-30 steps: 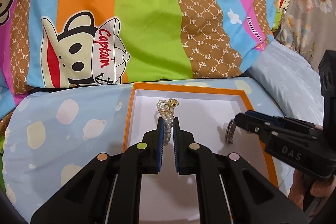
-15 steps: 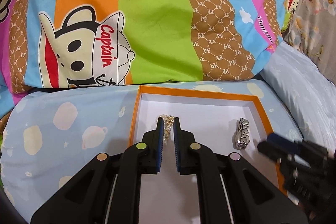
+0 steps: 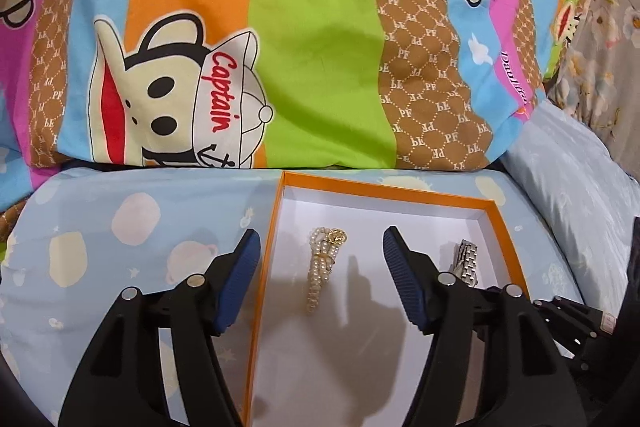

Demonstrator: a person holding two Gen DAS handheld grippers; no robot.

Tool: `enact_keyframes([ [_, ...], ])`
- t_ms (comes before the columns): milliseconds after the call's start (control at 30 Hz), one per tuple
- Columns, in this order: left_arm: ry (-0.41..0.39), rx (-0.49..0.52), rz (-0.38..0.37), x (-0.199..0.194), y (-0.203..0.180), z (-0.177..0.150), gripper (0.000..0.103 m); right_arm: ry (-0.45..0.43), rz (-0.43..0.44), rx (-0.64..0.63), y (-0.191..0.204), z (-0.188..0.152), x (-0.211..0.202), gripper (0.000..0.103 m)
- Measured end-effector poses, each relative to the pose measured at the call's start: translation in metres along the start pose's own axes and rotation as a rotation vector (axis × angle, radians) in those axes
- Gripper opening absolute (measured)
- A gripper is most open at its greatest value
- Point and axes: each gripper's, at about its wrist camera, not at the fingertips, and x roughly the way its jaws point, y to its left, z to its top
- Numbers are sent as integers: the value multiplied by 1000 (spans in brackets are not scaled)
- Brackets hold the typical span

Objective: Organize jewelry
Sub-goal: 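Open the left tool to drop the pearl bracelet inside the orange box, then regrasp the silver watch with the right tool and set it deeper in the box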

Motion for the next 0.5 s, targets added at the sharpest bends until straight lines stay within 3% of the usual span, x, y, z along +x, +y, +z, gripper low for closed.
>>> enact_keyframes([
  [200,-9,22,-17,-3,-1,-3,62,5,2,0,2,2,4,21],
  [367,-5,32,-27,-7,0,-11,62,1,-3,24,-2,8,7,0],
  [500,-14,41,-33,-14,1,-16,69,-38,2,40,-5,11,-3,0],
])
